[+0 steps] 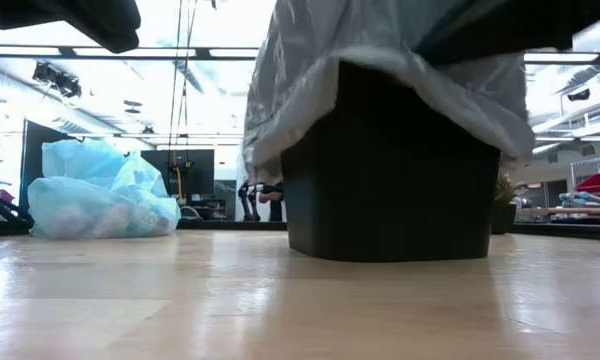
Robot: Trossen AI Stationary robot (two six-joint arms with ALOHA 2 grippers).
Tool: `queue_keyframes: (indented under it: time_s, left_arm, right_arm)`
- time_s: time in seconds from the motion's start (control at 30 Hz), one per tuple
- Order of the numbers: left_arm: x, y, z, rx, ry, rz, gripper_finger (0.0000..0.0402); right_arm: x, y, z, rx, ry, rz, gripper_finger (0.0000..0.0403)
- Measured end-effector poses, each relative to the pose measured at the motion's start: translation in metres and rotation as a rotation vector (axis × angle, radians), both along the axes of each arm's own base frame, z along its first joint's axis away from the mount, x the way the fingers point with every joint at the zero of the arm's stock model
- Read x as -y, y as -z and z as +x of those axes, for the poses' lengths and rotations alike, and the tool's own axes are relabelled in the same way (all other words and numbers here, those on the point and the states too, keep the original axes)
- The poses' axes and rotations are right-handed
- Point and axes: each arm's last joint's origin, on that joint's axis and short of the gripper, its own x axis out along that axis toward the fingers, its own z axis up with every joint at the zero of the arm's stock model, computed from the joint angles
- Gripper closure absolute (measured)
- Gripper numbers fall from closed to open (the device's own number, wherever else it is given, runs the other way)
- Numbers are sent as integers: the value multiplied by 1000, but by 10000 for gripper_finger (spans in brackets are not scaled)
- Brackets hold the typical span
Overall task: Place trash/remove bag and relplace
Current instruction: Put the gray trash bag into the trash bin
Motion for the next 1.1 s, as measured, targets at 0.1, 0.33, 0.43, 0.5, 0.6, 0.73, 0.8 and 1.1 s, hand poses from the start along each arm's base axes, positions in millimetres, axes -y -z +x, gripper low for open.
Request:
queue_keyframes:
  time_s: [0.1, 0.33, 0.43, 0.5, 0.6, 0.73, 0.8, 1.1]
  left_arm:
    - [0, 0, 0, -3, -1, 2, 339]
    - [-2, 0, 1, 29, -23, 35, 339]
    - [-6, -1, 4, 58, -47, 62, 339]
    - [-8, -2, 8, 101, -72, 89, 339]
    - [-8, -7, 14, 203, -85, 144, 339]
    - [-12, -12, 24, 272, -79, 185, 339]
    - [-16, -14, 31, 291, -67, 211, 339]
    - [-33, 0, 65, 161, 369, 437, 336]
  right_arm:
    - [3, 11, -5, -41, -20, 66, 403]
    - [6, 29, -19, -123, -18, 193, 403]
    - [8, 38, -23, -149, -21, 311, 403]
    - [12, 45, -27, -158, 3, 360, 403]
    - [16, 52, -32, -155, 29, 388, 403]
    - [17, 54, -33, -171, 26, 422, 403]
    - [15, 54, -32, -177, 8, 449, 403]
    - [-21, 14, -37, -161, -189, 514, 403]
